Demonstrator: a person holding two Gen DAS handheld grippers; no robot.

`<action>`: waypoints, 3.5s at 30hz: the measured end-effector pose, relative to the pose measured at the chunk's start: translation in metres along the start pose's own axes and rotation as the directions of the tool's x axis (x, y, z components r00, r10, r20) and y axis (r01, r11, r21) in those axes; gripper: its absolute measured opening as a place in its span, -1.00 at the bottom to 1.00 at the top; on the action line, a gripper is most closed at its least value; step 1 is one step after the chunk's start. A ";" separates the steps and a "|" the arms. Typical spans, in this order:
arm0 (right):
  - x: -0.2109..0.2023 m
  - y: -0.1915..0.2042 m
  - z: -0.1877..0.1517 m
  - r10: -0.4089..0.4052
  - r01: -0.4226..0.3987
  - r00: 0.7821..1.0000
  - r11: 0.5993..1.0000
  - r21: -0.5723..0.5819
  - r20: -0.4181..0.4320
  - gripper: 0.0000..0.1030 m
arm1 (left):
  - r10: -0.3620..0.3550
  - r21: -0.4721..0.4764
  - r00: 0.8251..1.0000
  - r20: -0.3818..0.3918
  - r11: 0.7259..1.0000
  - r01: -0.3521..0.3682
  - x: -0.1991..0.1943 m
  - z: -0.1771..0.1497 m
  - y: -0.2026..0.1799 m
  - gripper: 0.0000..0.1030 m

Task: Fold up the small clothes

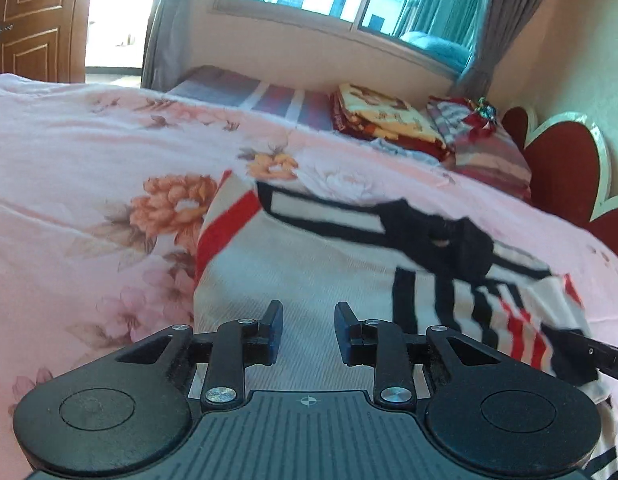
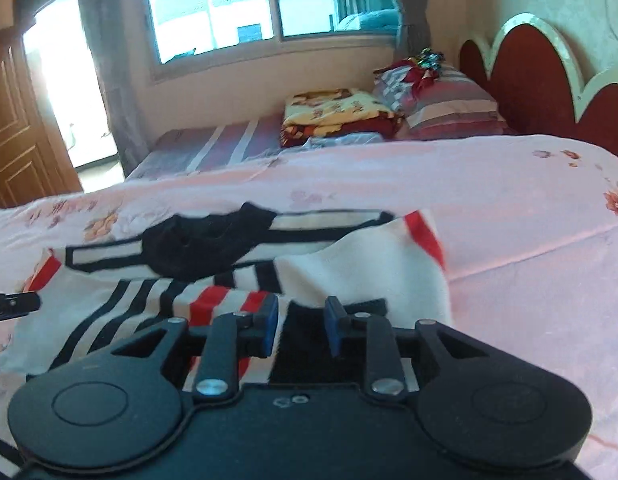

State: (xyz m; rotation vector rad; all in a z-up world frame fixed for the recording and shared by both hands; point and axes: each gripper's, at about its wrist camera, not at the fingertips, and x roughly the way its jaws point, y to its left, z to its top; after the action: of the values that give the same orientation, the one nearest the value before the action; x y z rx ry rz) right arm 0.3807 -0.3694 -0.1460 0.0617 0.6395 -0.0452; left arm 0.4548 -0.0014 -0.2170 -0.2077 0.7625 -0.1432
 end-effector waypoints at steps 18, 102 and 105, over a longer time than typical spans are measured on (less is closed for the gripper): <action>-0.046 0.052 -0.065 0.101 -0.115 0.990 0.984 -0.137 -0.103 -0.48 | -0.038 0.152 0.999 -0.004 0.988 0.038 -0.085 -0.065 -0.044 0.86; -0.234 0.003 -0.243 -0.200 0.199 0.979 0.979 -0.039 -0.044 -0.19 | -0.011 0.343 0.999 -0.053 0.939 0.028 -0.235 -0.243 0.000 0.90; -0.234 0.003 -0.244 -0.199 0.197 0.979 0.980 -0.038 -0.042 -0.19 | -0.010 0.342 0.998 -0.059 0.939 0.030 -0.234 -0.243 0.000 0.91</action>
State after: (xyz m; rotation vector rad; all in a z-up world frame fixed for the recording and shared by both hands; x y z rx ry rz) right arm 0.0482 -0.3440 -0.2009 -0.0342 0.6904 -0.2260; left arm 0.1180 0.0134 -0.2312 0.1215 0.7784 -0.2997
